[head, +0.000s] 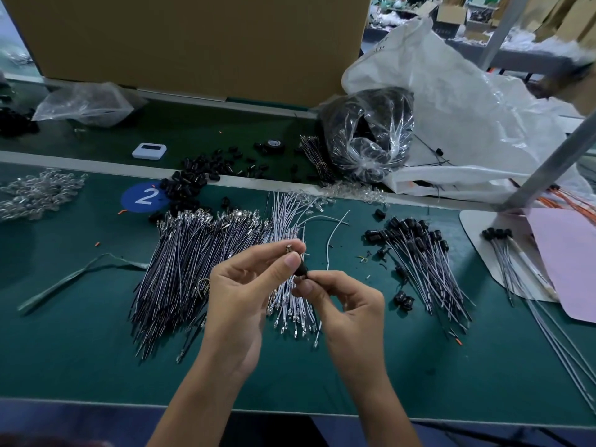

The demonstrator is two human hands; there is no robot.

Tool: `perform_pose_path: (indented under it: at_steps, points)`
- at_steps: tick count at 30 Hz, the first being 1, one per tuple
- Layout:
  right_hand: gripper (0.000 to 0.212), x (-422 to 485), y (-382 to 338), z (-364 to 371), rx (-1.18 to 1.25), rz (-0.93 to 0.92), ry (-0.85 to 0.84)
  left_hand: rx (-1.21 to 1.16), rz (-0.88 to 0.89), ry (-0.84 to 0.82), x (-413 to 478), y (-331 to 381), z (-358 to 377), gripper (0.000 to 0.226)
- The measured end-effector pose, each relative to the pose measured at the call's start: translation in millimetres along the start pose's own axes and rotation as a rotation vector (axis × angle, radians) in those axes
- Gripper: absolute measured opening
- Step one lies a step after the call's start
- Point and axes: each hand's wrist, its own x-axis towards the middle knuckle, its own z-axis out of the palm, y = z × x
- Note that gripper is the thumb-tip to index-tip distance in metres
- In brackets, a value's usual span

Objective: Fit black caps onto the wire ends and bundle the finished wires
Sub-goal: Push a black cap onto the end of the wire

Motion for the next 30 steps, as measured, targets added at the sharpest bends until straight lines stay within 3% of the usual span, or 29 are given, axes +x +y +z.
perform_pose_path:
  at_steps: [7, 17, 30]
  points:
    - [0.011, -1, -1, 0, -0.022, 0.015, 0.007, 0.111, 0.000, -0.082, 6, 12, -7, 0.026]
    - [0.009, -4, 2, 6, -0.003, 0.005, 0.043, 0.047, 0.064, 0.183, 0, 2, 8, 0.025]
    - [0.004, -6, 2, 3, 0.067, 0.001, 0.013, 0.003, -0.033, -0.011, 3, 7, -1, 0.021]
